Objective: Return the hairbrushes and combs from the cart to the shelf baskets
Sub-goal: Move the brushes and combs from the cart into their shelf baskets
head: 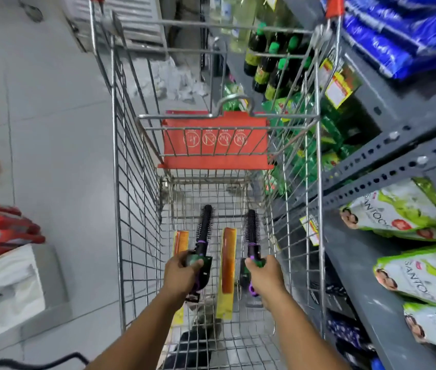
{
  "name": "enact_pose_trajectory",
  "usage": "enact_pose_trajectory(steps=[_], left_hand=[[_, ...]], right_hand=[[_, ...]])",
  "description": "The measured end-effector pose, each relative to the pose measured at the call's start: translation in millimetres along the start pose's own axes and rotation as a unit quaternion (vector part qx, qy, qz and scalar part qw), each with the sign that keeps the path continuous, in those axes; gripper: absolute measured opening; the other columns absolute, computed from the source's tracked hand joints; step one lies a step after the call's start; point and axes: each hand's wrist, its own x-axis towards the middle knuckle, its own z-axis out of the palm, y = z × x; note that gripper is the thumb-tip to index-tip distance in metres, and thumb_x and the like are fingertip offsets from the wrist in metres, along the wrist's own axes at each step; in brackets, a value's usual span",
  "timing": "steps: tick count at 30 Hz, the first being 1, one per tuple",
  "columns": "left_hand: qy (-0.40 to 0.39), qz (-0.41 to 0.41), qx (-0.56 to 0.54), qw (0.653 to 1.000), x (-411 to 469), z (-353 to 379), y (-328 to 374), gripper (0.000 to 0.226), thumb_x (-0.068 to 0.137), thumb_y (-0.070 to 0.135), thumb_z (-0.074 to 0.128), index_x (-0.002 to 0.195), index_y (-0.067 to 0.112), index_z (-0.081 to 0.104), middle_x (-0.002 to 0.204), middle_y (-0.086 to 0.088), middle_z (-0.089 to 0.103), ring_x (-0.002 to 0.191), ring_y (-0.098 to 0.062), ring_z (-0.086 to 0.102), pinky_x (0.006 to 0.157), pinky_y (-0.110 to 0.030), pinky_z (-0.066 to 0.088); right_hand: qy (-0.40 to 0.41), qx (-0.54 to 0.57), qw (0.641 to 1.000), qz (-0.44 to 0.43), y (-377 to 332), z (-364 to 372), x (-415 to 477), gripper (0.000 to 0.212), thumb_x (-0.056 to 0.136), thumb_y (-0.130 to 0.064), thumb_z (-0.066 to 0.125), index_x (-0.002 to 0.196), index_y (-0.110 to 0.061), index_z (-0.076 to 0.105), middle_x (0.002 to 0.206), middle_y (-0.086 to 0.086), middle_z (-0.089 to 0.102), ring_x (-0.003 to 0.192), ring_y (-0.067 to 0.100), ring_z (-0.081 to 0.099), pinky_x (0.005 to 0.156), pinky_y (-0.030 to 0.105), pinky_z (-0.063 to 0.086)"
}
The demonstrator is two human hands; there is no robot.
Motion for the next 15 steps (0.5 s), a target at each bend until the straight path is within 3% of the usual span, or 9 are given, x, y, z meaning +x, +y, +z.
enact_pose_trajectory(steps=[2,5,8,12,15], left_hand=[[-0.002,0.012,-0.038,0.999,-7.3,-2.8,14.0,0.014,0.085,0.001,0.064,0.096,0.009,0.064,0.098,-0.020,0.067,0.074,-0.032,0.068,0.055,-0.034,0.057],[-0.021,0.023,-0.085,0.996,-15.5,-4.1,35.8,0.016,0.085,0.000,0.063,0.101,0.000,0.061,0.099,-0.026,0.066,0.070,-0.035,0.067,0.059,-0.038,0.056],[-0.039,0.045,-0.094,0.994,-25.8,-1.9,60.9,0.017,0.087,0.003,0.062,0.103,-0.002,0.058,0.104,-0.029,0.065,0.075,-0.036,0.068,0.060,-0.039,0.057],[-0.050,0.093,-0.082,0.991,-40.4,10.4,99.1,0.025,0.087,0.006,0.062,0.110,-0.001,0.057,0.106,-0.028,0.065,0.079,-0.038,0.068,0.064,-0.044,0.059],[-0.064,0.106,-0.106,0.987,-58.5,22.3,124.0,0.020,0.086,0.003,0.063,0.104,-0.002,0.057,0.100,-0.026,0.066,0.066,-0.032,0.070,0.059,-0.041,0.059]], right_hand=[[-0.005,0.020,1.000,-0.020,-12.8,-5.4,-11.2,0.028,0.090,-0.027,0.059,0.109,-0.010,0.049,0.096,0.015,0.061,0.058,0.019,0.052,0.042,0.029,0.044],[-0.011,0.040,0.998,-0.053,-34.0,-12.2,-25.5,0.026,0.090,-0.029,0.058,0.109,-0.015,0.049,0.099,0.014,0.062,0.072,0.027,0.061,0.061,0.042,0.056],[-0.008,0.055,0.995,-0.084,-54.8,-20.8,-40.3,0.016,0.090,-0.030,0.057,0.101,-0.021,0.051,0.095,0.013,0.063,0.081,0.035,0.067,0.072,0.052,0.058],[0.002,0.065,0.991,-0.114,-79.2,-39.0,-58.9,0.023,0.090,-0.032,0.057,0.106,-0.017,0.051,0.090,0.011,0.063,0.062,0.021,0.061,0.053,0.035,0.054],[0.022,0.089,0.984,-0.150,-91.4,-59.5,-72.8,0.023,0.090,-0.034,0.057,0.106,-0.018,0.052,0.081,0.007,0.062,0.054,0.016,0.057,0.046,0.029,0.048]])
